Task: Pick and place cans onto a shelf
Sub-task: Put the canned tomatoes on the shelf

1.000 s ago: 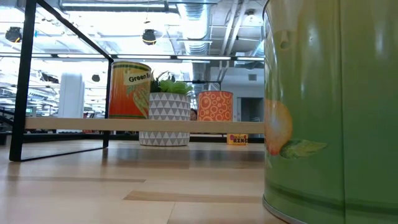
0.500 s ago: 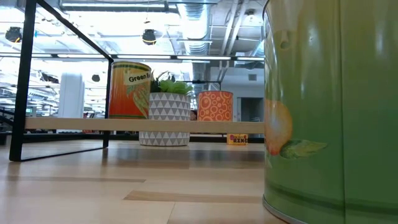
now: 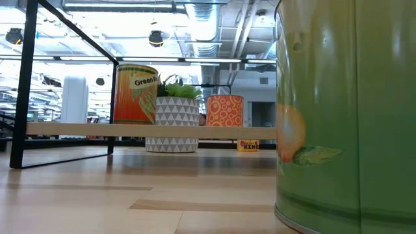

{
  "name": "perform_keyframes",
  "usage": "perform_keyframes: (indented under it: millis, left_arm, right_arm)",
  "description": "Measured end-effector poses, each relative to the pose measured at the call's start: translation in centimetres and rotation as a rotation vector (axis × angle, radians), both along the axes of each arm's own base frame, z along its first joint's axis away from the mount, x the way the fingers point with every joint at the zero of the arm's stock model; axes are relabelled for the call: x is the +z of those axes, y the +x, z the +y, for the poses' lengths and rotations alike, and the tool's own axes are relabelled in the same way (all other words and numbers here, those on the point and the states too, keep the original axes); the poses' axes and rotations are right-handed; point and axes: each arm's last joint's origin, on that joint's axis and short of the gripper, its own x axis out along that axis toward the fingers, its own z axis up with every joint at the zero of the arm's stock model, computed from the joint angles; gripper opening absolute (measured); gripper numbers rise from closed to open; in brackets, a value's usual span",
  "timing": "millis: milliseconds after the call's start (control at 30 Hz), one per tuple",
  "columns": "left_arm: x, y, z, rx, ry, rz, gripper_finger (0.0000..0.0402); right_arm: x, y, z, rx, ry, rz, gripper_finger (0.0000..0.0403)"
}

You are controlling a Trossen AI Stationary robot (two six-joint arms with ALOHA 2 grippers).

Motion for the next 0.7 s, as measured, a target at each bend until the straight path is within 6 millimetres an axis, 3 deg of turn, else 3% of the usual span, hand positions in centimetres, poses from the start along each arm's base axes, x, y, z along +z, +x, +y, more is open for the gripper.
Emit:
perform_keyframes:
  millis: [200, 333, 500, 700]
  left_arm:
    - [0.0, 0.0, 0.0, -0.001, 0.0, 0.0, 0.0057]
    - [0.0, 0.0, 0.0, 0.0, 0.0, 0.0, 0.0057]
    - [0.0, 0.0, 0.0, 0.0, 0.002, -0.001, 0.0057]
    - [0.0, 0.0, 0.0, 0.004, 0.004, -0.006, 0.0057]
  right_arm:
    - [0.7, 1.9, 0.1, 0.074, 0.088, -0.162, 0.0066]
    - [1.3, 2.1, 0.6, 0.122, 0.168, -0.17, 0.0066]
    - [2.8, 0.8, 0.6, 0.105, 0.128, -0.011, 0.0065]
    - [3.8, -2.3, -0.6, -0.037, -0.141, 0.216, 0.0065]
